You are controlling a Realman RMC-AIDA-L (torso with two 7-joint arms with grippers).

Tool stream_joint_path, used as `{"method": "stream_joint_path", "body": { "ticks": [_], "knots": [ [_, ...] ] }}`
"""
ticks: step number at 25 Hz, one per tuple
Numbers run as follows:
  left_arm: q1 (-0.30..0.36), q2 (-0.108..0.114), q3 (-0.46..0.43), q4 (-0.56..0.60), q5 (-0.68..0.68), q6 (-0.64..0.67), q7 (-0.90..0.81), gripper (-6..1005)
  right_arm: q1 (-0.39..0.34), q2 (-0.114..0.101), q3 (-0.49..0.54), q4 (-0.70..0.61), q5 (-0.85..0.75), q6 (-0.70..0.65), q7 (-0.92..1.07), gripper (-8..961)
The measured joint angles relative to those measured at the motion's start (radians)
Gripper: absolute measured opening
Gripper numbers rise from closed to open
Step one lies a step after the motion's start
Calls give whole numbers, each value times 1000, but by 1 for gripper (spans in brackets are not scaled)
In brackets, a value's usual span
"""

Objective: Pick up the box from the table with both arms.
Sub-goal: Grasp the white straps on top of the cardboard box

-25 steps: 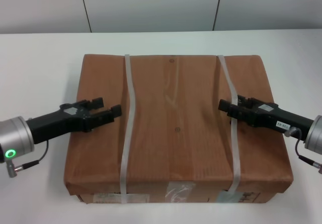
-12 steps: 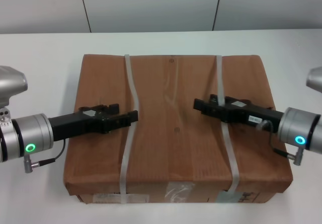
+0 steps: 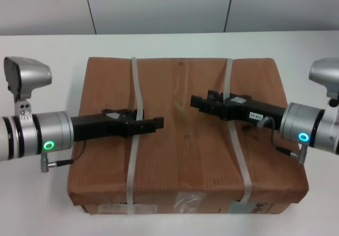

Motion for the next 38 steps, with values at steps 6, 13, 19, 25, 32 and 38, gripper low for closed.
{"method": "stream_joint_path", "body": {
  "ticks": [6, 13, 19, 25, 32, 38],
  "knots": [
    [-29, -2, 2, 0, -2, -6, -9, 782, 32, 0, 4, 2, 16, 12, -33, 765],
    [-44, -4, 2, 0, -3, -25, -11, 690, 28, 0, 3, 5, 36, 12, -87, 739],
    [-37, -4, 2, 0, -1, -25, -1, 557, 7, 0, 4, 22, 69, 6, -152, 657],
    [-35, -5, 2, 0, -1, -25, 8, 300, -13, 0, 2, 28, 94, -1, -190, 535],
    [-32, -5, 2, 0, -1, -23, 16, 122, -14, 0, -3, 29, 94, -2, -181, 390],
    [-31, -6, 2, 0, -2, -21, 18, 116, -19, -5, -19, 21, 83, -12, -10, 298]
  ]
}}
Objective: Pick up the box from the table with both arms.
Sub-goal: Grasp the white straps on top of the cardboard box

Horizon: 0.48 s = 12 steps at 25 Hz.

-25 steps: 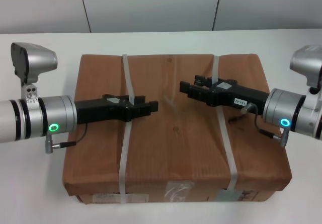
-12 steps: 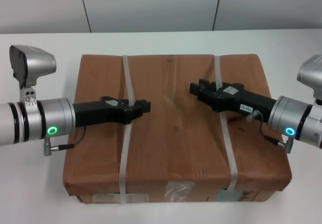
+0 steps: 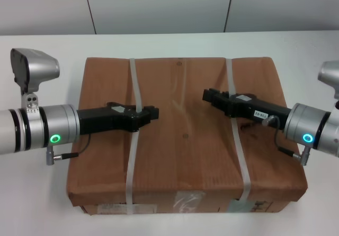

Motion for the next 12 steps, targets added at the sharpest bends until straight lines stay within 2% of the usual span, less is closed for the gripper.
{"method": "stream_joint_path", "body": {
  "ticks": [4, 10, 12],
  "knots": [
    [7, 0, 0, 0, 0, 1, 2, 117, -17, -2, -25, -14, -1, -4, 101, 234],
    [11, 0, 0, 0, -3, 2, 8, 117, -24, -3, -27, -17, -1, -4, 133, 7],
    [12, 0, 0, 0, -6, 4, 14, 117, -29, -2, -26, -17, 1, -11, 130, 8]
  ]
}}
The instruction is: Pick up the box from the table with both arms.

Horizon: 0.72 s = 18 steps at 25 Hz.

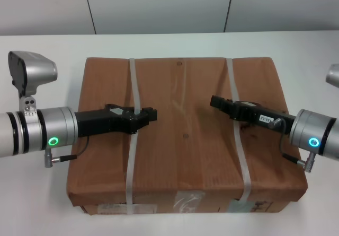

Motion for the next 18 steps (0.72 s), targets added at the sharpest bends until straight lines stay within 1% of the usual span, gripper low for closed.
{"method": "stream_joint_path", "body": {
  "ticks": [7, 12, 18],
  "knots": [
    [1, -1, 0, 4, -2, 10, 1, 119, -22, 1, 9, -24, 9, -33, 1, 10],
    [2, 4, 2, 19, 3, 55, 14, 119, -41, 0, 10, -34, 34, -63, -1, 11],
    [14, 5, 2, 69, 7, 106, 7, 119, -68, -1, 11, -54, 70, -124, 9, 14]
  ]
}}
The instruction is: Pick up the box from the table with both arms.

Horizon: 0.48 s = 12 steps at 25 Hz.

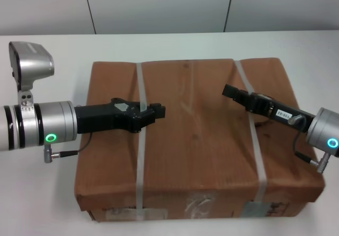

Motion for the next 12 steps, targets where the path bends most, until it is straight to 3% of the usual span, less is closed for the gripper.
{"method": "stream_joint_path", "body": {
  "ticks": [12],
  "knots": [
    [23, 3, -2, 111, 0, 85, -49, 114, -5, -3, 0, -15, 5, -111, 27, 12]
  ]
}}
